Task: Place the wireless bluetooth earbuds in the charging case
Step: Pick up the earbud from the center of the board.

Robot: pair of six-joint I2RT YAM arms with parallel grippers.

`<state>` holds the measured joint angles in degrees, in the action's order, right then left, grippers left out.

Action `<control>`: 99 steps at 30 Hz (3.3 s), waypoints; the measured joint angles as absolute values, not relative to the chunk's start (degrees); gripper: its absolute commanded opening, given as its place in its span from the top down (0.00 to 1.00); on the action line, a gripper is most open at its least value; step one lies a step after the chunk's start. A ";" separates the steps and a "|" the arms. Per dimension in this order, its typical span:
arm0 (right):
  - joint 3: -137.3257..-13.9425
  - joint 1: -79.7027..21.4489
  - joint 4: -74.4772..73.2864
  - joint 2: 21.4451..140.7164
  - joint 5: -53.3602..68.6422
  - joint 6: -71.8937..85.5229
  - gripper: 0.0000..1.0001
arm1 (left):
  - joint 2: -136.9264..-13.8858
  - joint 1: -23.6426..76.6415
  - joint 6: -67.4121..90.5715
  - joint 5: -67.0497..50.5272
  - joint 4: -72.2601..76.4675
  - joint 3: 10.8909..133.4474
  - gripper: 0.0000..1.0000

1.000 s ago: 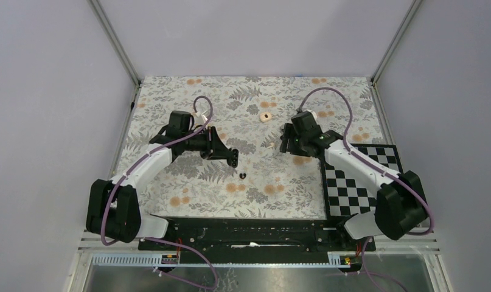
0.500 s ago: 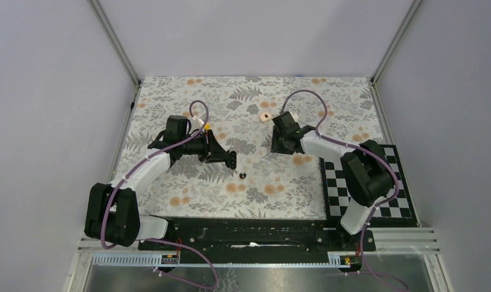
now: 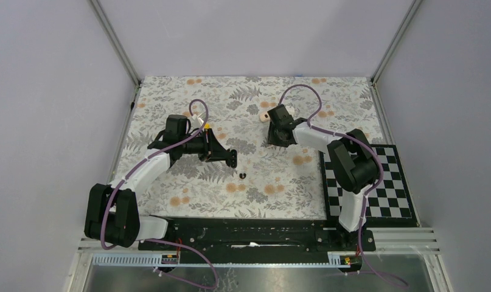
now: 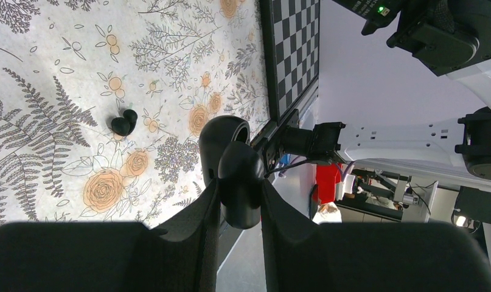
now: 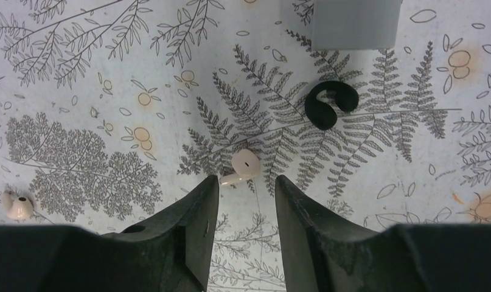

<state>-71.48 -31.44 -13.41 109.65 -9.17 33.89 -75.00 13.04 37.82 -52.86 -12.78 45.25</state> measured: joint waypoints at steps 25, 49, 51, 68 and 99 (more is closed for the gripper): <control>-73.21 -31.33 -9.19 113.40 -4.38 31.05 0.47 | -75.00 13.04 37.52 -54.22 -12.80 45.25 1.00; -53.71 -38.52 -10.44 89.97 -12.36 31.48 0.50 | -75.00 12.67 37.10 -53.08 -14.11 41.82 1.00; -54.41 -32.97 -10.94 89.82 -12.88 30.70 0.51 | -75.00 12.67 37.15 -53.08 -13.91 41.78 1.00; -73.17 -27.35 -17.74 110.50 -12.60 27.88 0.63 | -76.29 12.67 38.46 -53.08 -11.40 41.78 1.00; -82.37 -27.35 -17.89 119.07 -16.84 27.70 0.68 | -76.29 12.67 37.82 -53.15 -10.04 42.30 1.00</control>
